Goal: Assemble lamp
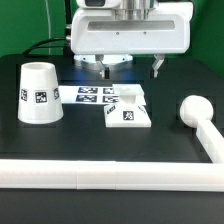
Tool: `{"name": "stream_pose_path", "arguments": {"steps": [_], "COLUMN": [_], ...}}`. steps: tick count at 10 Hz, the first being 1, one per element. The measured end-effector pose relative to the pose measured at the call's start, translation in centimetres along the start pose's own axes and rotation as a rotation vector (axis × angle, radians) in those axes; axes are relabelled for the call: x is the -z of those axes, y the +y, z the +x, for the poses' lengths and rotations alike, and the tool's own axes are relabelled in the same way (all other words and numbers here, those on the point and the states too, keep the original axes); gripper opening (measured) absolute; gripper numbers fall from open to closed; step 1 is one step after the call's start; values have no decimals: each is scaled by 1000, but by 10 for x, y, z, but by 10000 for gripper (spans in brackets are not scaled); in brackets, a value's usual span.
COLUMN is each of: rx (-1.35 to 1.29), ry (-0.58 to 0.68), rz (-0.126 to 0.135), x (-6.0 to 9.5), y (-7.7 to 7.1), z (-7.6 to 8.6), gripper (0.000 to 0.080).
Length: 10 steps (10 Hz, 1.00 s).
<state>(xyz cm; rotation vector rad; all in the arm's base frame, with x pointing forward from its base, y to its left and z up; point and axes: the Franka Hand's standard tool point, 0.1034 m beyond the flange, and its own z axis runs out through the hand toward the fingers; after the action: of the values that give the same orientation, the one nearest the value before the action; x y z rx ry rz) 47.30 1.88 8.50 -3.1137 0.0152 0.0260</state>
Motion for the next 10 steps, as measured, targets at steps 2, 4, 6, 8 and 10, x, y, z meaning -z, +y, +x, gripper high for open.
{"name": "stream_pose_path", "arguments": {"steps": [2,4,6,8,10], "rx": [-6,-4,-3,-2,-1], "ry": [5,10,5,-5,-11], "rz": [3,6,7,7,7], "x": [-11,-24,-32,-37,-38], "y": [-2,-2,-2,-2,-2], "z": [-2,-5,-7,-11,-13], "gripper": [700,700,700,700,700]}}
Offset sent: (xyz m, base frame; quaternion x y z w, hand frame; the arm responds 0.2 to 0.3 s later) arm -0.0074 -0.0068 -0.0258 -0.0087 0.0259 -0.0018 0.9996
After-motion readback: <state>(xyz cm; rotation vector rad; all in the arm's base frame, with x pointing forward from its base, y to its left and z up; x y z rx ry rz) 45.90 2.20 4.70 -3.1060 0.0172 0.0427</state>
